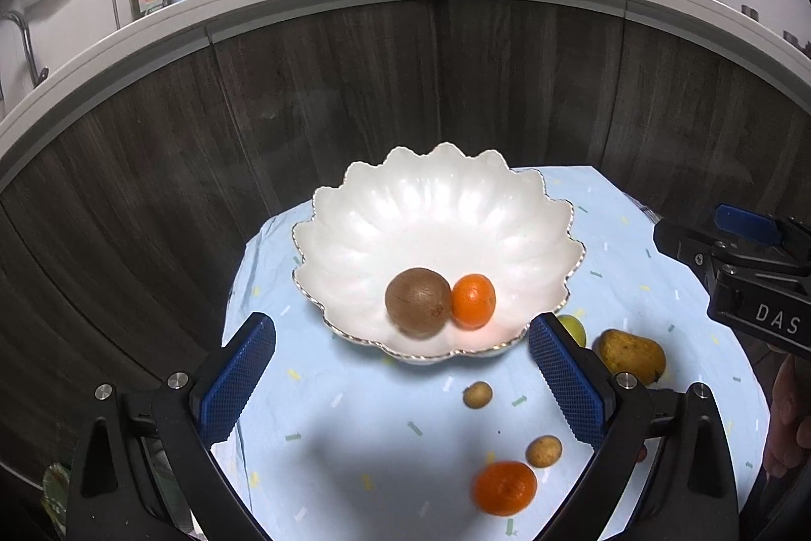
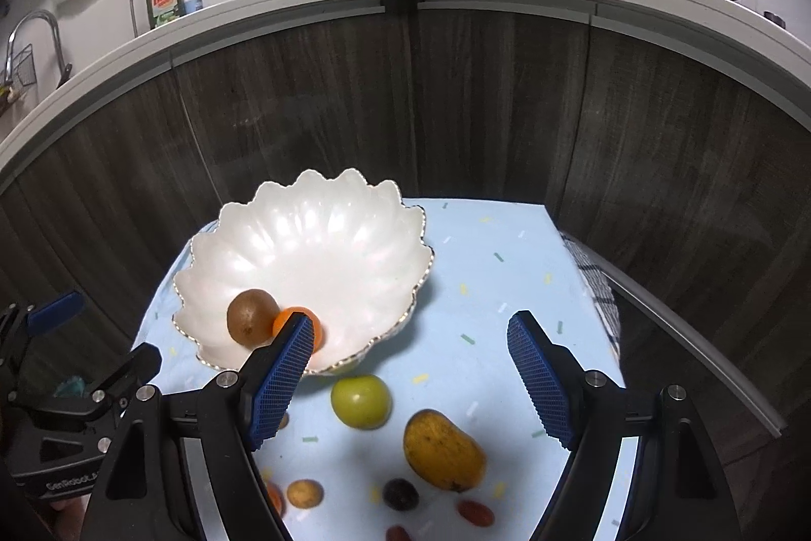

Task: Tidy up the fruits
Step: 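Withdraw both tools from the bowl toward the remaining fruits, then grasp a mandarin with the left tool while the right tool grasps a red date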

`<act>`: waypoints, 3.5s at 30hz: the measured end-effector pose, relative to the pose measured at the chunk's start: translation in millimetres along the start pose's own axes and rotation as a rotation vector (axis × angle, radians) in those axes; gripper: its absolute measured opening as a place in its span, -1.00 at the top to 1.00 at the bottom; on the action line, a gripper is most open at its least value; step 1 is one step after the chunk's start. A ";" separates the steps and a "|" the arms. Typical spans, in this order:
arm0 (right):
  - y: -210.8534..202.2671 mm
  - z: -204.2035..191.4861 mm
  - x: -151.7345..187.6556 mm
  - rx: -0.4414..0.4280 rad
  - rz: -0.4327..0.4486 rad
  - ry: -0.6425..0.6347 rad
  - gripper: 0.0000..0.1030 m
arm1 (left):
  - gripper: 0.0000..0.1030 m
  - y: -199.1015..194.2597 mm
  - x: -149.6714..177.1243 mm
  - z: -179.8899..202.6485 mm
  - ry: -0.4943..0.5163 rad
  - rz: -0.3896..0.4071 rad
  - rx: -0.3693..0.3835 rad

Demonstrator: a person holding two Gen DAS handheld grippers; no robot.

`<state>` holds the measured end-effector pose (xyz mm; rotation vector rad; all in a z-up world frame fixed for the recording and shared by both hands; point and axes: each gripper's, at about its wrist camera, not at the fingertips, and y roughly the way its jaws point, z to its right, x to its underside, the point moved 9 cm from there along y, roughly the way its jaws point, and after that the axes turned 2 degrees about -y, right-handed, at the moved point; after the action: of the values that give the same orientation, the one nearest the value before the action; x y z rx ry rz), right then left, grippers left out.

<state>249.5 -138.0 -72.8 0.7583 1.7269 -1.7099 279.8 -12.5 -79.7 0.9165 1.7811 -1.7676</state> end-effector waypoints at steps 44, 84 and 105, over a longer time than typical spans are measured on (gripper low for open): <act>-18.9 2.6 86.0 0.007 -0.022 -0.060 -0.54 | -0.97 -7.5 85.5 31.5 0.028 -0.061 0.070; 10.4 -5.7 159.5 -0.056 -0.141 -0.102 -0.05 | -0.67 29.6 136.1 57.7 0.109 -0.117 0.101; 27.9 -18.6 177.6 -0.090 -0.190 -0.141 0.37 | -0.31 44.9 152.1 58.6 0.089 -0.174 0.129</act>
<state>151.8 -120.4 -223.9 0.4338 1.8111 -1.7503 203.5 -52.6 -225.2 0.9280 1.8695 -1.9998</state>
